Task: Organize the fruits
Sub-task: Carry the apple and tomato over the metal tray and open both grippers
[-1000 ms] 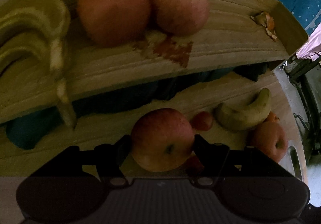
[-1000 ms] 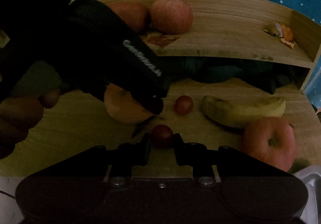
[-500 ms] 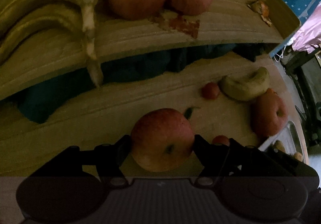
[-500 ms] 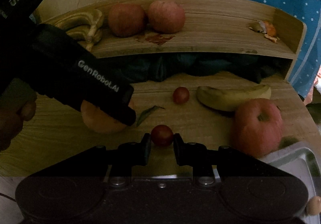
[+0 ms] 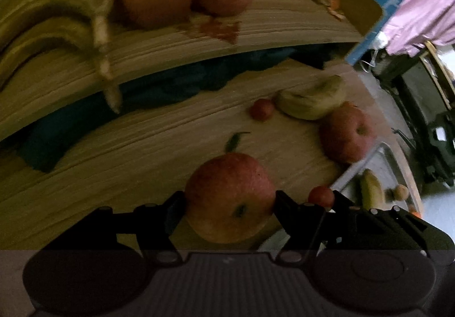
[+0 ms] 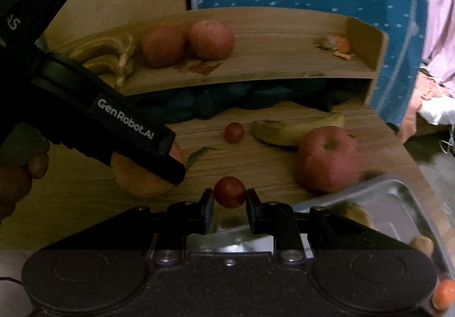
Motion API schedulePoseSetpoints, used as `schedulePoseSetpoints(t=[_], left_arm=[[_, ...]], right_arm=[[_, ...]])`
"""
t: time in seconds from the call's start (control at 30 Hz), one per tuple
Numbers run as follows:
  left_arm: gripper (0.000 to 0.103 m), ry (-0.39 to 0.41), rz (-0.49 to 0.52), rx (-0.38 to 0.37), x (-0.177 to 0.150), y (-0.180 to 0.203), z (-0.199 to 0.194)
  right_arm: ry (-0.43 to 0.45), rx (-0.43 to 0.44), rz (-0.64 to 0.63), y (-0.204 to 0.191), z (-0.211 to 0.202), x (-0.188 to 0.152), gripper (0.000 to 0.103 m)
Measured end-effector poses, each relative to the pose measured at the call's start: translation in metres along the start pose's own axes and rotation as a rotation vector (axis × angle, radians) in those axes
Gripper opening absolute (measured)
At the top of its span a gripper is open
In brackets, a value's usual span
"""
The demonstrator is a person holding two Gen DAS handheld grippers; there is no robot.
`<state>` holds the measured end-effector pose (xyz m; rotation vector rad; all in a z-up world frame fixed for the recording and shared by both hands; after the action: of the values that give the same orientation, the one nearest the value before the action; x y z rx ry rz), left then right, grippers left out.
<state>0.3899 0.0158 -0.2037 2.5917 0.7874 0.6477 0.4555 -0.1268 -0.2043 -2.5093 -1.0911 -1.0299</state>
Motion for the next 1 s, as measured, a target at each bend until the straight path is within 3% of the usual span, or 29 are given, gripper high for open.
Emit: schedulePoseSetpoints(t=[0.53, 1.0], left_arm=[[0.072, -0.101, 0.209, -0.145, -0.023, 0.082, 0.028], [0.072, -0.17, 0.252, -0.149, -0.047, 0.099, 0.047]], right_arm=[[-0.027, -0.214, 0.174, 0.072, -0.047, -0.032, 0.025], [-0.119, -0.287, 0.245, 0.1, -0.053, -0.079, 0.025]])
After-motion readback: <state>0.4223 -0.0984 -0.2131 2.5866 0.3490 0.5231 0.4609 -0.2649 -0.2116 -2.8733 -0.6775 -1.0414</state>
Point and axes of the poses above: each gripper's, at about its wrist camera, not at the fingertips, and z roughly the way its jaws point, y to its right, x to its top, the point moved 8 cm from there along z, roughly the way its jaws point, and after that the axes turned 14 degrees about -x, right-handed, at the moved point
